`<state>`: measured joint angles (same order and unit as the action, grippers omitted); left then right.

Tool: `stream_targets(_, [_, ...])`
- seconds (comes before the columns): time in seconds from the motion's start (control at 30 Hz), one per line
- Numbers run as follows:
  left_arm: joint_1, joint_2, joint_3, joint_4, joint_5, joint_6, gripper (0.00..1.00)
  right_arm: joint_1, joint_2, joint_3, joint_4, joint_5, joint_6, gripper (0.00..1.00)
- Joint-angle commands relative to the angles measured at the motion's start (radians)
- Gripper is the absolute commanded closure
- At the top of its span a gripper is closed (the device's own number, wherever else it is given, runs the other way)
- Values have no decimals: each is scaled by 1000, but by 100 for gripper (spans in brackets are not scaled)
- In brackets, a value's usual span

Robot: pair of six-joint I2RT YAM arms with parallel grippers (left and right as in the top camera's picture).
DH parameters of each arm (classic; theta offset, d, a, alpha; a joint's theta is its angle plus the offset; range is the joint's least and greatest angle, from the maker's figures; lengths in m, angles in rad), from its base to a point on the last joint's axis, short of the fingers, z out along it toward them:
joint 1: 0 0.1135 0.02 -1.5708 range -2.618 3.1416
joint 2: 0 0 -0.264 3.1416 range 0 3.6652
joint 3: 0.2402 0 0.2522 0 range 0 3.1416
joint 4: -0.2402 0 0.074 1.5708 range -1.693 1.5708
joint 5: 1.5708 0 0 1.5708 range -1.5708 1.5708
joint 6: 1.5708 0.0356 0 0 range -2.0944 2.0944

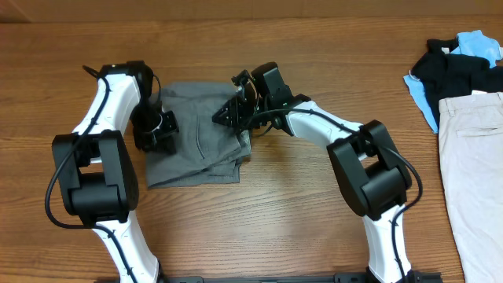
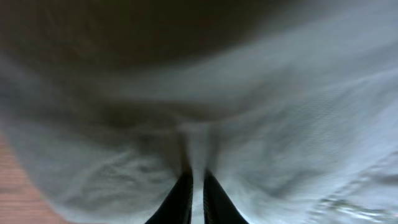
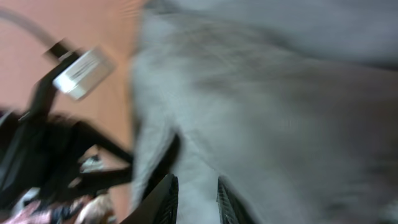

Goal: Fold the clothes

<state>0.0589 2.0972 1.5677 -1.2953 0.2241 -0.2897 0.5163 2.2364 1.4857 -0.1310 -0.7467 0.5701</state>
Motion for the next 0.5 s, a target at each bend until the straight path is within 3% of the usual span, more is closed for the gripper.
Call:
stream_targets(0.0, [-7,8,-56,26,8,-13,88,-35,46,7,5,166,39,74])
stream_targets(0.17, [-5,8,-105,53,-69,-11,87,-90,64,8,-5,254,63,70])
stream_targets(0.27, [7,8,-108,51,-143,-48,92,-134,63,35,-48,222,53,67])
stream_targets(0.37, [21,8,-96,48,-153,-57,96,-169,54,76,-87,125,24,70])
stream_targets(0.47, [26,8,-57,26,-152,-74,96,-196,25,125,-151,61,10,79])
